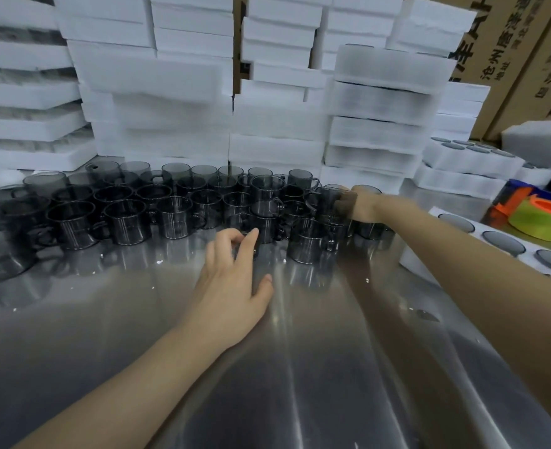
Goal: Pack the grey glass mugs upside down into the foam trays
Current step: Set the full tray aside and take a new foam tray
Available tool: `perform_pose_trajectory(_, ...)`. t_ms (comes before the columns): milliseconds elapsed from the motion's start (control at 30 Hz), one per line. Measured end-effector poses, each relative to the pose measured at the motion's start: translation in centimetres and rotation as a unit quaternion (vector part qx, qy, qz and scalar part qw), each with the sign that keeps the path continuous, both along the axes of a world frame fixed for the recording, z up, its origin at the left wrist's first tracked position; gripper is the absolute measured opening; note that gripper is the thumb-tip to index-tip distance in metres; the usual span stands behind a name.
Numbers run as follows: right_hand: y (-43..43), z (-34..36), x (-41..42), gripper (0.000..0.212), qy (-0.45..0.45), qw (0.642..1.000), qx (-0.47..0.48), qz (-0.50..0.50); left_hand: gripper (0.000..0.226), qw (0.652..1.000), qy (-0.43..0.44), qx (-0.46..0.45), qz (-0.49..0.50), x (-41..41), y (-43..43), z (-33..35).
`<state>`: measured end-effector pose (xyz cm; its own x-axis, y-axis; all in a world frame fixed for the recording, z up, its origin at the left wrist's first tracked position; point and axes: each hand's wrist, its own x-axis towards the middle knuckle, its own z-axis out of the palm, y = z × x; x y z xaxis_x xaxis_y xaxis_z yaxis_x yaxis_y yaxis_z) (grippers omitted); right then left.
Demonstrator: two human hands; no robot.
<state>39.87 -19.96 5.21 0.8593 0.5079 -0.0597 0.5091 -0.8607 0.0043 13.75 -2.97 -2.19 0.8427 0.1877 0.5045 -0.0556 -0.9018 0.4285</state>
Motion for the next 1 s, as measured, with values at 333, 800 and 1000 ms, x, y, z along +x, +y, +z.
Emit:
perform_pose_trajectory(333, -0.4, 0.3, -1.8, 0.035, -0.018, 0.983, 0.178, -0.043, 0.075, 1.0, -0.008, 0.013, 0.003, -0.3, -0.1, 0.5)
perform_pose_trajectory(800, -2.5, -1.7, -11.4, 0.027, -0.129, 0.911, 0.371, 0.128, 0.066, 0.999, 0.036, -0.003, 0.019, -0.7, -0.2, 1.1)
perform_pose_trajectory(1000, -1.1, -1.2, -10.8, 0.027, -0.129, 0.926, 0.338, 0.11, 0.063, 0.999, 0.032, -0.007, 0.027, -0.7, -0.2, 1.1)
